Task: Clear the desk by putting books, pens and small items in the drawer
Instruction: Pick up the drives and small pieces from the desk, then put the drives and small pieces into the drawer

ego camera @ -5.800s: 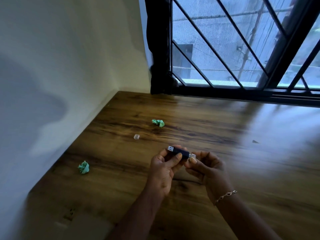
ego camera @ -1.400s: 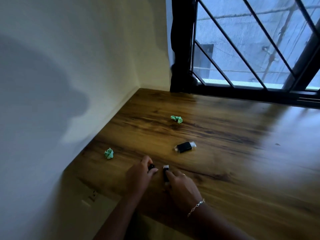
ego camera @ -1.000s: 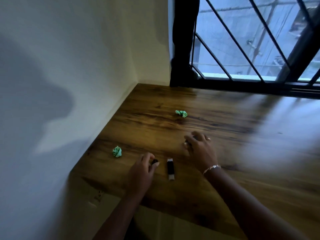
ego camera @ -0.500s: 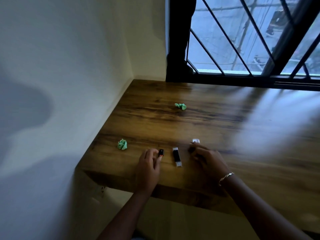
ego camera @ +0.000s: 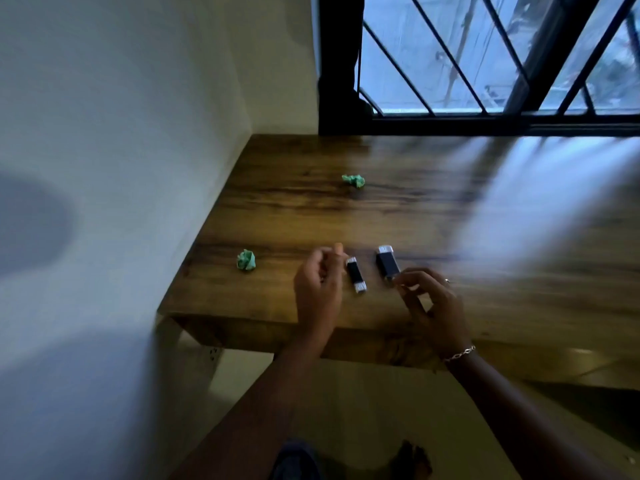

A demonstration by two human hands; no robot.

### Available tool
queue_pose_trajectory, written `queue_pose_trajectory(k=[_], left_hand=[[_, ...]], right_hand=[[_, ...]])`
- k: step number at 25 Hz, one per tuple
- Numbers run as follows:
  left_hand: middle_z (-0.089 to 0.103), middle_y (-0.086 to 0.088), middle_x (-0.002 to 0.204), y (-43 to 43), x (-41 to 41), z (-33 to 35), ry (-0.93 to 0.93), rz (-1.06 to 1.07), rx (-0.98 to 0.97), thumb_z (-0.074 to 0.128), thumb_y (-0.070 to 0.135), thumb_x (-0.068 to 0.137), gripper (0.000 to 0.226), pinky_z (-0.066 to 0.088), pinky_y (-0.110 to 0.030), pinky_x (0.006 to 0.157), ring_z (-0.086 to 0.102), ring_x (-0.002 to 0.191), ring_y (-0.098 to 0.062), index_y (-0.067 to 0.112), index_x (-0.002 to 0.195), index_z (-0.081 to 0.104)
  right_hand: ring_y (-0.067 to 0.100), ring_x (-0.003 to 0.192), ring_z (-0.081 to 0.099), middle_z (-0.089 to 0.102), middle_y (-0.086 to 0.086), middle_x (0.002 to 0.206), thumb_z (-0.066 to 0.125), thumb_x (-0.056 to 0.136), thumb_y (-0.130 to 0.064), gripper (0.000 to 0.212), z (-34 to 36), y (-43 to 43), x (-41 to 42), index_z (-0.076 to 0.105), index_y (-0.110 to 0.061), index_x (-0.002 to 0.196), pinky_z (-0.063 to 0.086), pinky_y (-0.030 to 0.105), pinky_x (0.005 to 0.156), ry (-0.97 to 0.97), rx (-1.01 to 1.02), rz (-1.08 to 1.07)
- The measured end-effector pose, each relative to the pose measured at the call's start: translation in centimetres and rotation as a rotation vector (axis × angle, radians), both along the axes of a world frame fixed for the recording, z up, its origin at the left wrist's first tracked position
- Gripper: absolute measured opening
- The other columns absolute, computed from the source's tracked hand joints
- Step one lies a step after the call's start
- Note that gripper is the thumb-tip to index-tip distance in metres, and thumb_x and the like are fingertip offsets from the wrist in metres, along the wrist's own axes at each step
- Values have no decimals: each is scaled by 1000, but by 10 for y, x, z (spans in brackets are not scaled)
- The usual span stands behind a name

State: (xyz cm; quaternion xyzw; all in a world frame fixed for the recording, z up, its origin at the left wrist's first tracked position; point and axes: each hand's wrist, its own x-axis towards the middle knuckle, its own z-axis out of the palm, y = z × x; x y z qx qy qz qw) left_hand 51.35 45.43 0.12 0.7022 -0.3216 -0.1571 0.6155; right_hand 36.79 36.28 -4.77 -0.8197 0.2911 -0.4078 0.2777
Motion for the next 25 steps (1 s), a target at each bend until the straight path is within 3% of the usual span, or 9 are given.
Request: queue_pose_trajectory(k=[4,7,9,12,14,16,20,22,25], left_hand=[[54,2,59,21,-52,-26,395,-209,119,46,32,96,34,36,-18,46,47,51,-7,17,69,60],[58,0,68,40,-67,-75,687,-217,456,49,27,95,24,41,-20,51,53,61,-11,14,79,62],[60,-4,74,43,-57,-109,906,-128,656,47,19,96,21,45,-24,56,55,65,-15,9,85,61],[54,-12,76,39,-22,-143,1235,253,507,39,27,100,31,44,-30,62,48,61,-22,3,92,57],[54,-19,101,36,-2,-152,1336,458,257,28,46,99,52,46,-38,84,54,82,-27,5,121,51],[46,-18,132,35,7,-154,1343,485,122,18,56,96,67,36,-41,103,48,115,-31,8,138,38],[36,-16,147,36,15,-166,1470,381,-130,14,72,87,85,31,-45,107,37,133,-33,11,145,30],[33,-15,149,38,18,-168,1457,347,-102,11,75,85,88,28,-46,108,33,136,-33,13,146,28],[36,-13,148,39,16,-170,1409,342,-82,11,70,89,79,29,-46,108,35,135,-33,18,145,30]], right_hand=[[12,70,58,62,-5,77,56,80,-9,8,-21,55,-19,60,-15,78,49,20,60,-263,366,-21],[10,57,55,63,-3,69,52,81,14,24,-46,81,-18,60,-7,73,45,22,50,-362,841,-141],[16,60,55,62,6,65,47,84,13,24,-66,82,-12,59,-5,72,47,26,50,-363,1271,-262],[22,62,59,65,8,51,46,87,8,18,-97,70,-8,57,0,76,53,23,48,-344,1723,-358],[21,56,60,63,6,45,46,86,9,20,-110,60,-7,56,1,72,52,23,49,-321,1764,-397],[21,57,54,60,3,40,43,83,15,25,-113,54,-3,54,-1,66,49,27,56,-380,1730,-431],[23,59,44,53,12,53,36,81,21,34,-106,56,10,47,-3,60,41,34,61,-570,1711,-494],[23,59,42,47,8,65,34,80,22,34,-104,59,14,46,-3,60,41,36,64,-615,1705,-529],[23,60,43,45,9,67,32,80,22,34,-107,61,14,46,-5,63,40,33,60,-666,1708,-561]])
